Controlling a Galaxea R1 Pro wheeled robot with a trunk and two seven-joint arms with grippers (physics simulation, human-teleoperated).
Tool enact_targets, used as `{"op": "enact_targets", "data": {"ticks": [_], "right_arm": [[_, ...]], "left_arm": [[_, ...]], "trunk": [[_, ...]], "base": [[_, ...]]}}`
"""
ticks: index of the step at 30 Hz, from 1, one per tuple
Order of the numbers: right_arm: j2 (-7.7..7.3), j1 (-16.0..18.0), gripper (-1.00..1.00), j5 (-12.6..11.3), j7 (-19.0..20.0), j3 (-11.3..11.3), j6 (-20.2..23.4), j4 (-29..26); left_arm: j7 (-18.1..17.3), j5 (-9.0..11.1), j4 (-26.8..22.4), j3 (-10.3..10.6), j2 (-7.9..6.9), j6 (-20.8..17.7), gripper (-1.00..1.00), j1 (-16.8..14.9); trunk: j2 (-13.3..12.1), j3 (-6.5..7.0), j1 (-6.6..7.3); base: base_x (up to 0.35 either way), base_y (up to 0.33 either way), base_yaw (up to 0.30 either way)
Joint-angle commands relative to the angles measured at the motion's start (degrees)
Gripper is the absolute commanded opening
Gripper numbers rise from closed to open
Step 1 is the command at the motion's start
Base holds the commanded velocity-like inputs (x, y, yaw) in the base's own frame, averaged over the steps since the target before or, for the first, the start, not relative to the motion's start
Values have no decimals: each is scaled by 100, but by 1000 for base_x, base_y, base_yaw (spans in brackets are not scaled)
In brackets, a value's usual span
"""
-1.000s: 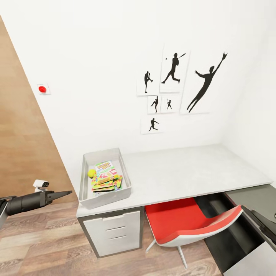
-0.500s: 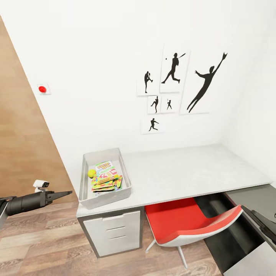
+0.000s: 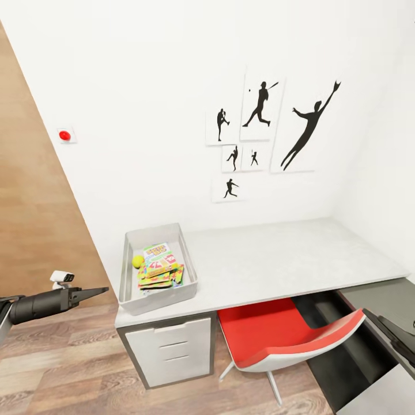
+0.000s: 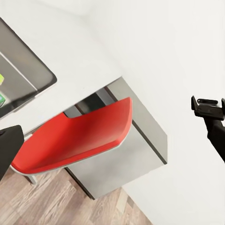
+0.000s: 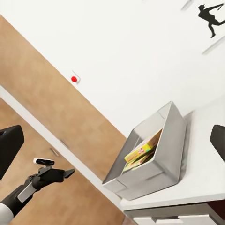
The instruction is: Put all the toys in the child's room - the three board games (two on the bed and one on the table), the two jigsaw puzzles on the table, and the tennis ball on the table - inside the toy box on the table in the child's room.
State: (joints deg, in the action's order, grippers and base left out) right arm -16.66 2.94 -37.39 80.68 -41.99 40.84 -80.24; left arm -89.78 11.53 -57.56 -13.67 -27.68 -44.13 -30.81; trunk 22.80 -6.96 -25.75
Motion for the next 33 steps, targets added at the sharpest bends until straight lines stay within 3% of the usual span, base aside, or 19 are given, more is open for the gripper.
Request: {"op": "enact_targets", "data": {"ticks": [1,18,33], "right_arm": [[-1,5,100,-13,10,-2,54,-1],[5,5,100,-10,17,-2,-37,0],[4,5,100,-5,10,-2,-41,2]], "left_arm": [[-22,-2,-1,1,-1,-61,100,-4],[-22,-2,-1,5,10,-56,100,-4],[-22,-53,10,4,15,-52,100,-4]], "trunk": [[12,-5,-4],[12,150,-4],[12,292,-4]], "base": [[0,0,0],[-14,0,0],[-189,0,0]]}}
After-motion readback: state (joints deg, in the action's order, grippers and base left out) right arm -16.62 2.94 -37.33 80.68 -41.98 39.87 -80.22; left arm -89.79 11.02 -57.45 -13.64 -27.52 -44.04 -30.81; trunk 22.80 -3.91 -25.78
